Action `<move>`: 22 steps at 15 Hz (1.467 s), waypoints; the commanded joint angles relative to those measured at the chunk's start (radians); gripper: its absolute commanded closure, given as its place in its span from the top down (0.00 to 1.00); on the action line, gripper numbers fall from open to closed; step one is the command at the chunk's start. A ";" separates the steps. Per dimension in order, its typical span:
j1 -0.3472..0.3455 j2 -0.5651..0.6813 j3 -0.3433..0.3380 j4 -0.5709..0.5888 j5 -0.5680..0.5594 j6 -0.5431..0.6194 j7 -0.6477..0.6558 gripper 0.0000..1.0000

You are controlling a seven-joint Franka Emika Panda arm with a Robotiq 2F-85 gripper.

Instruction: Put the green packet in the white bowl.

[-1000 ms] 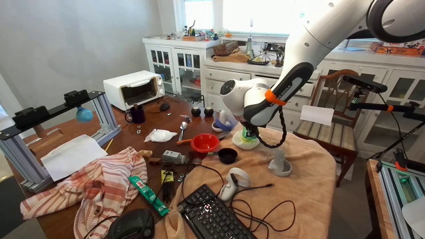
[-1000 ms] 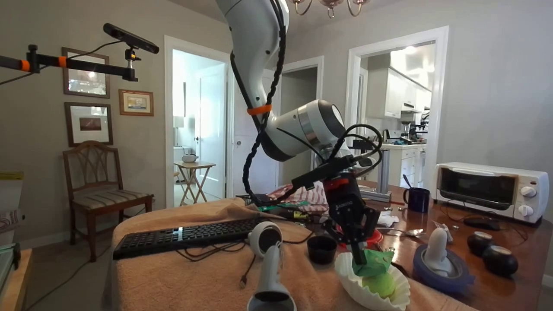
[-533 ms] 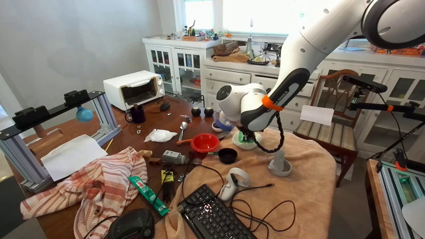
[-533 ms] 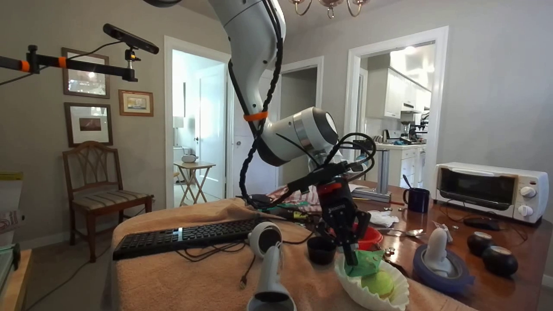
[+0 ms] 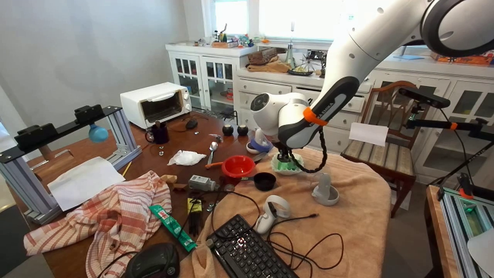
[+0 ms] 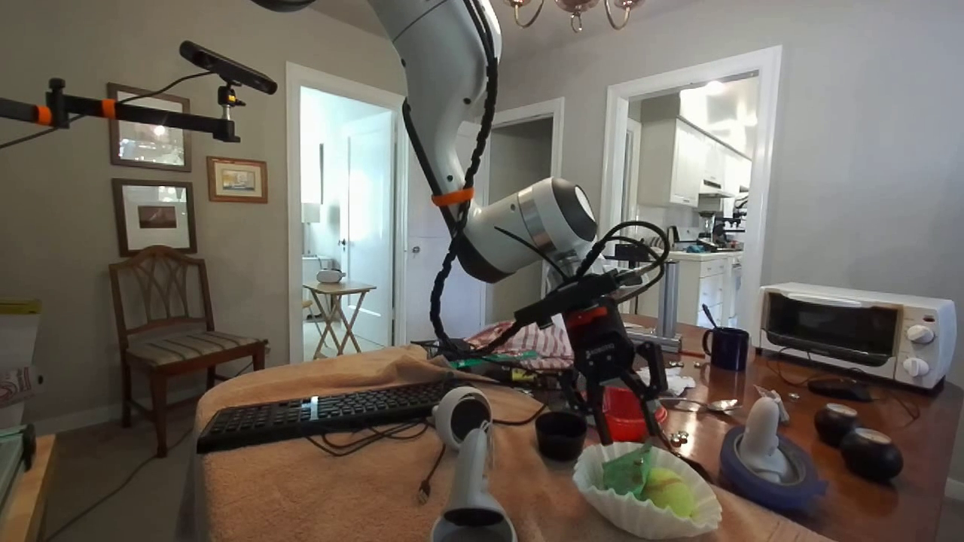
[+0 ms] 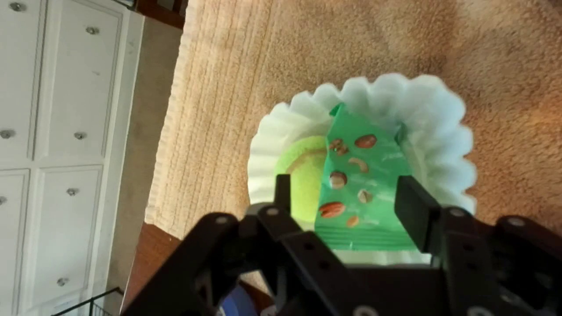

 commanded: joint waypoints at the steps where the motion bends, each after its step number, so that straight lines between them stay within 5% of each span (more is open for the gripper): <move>1: 0.015 -0.054 -0.015 -0.020 -0.013 0.087 0.007 0.93; 4: 0.013 -0.080 -0.022 0.014 -0.006 0.127 -0.001 1.00; 7: -0.048 -0.088 0.019 0.077 0.075 0.098 -0.147 1.00; 8: -0.001 -0.085 -0.017 0.051 0.034 0.107 -0.072 1.00; 16: -0.001 -0.086 -0.020 0.059 0.038 0.106 -0.084 1.00; 22: -0.025 0.039 0.047 0.283 0.046 0.252 -0.348 1.00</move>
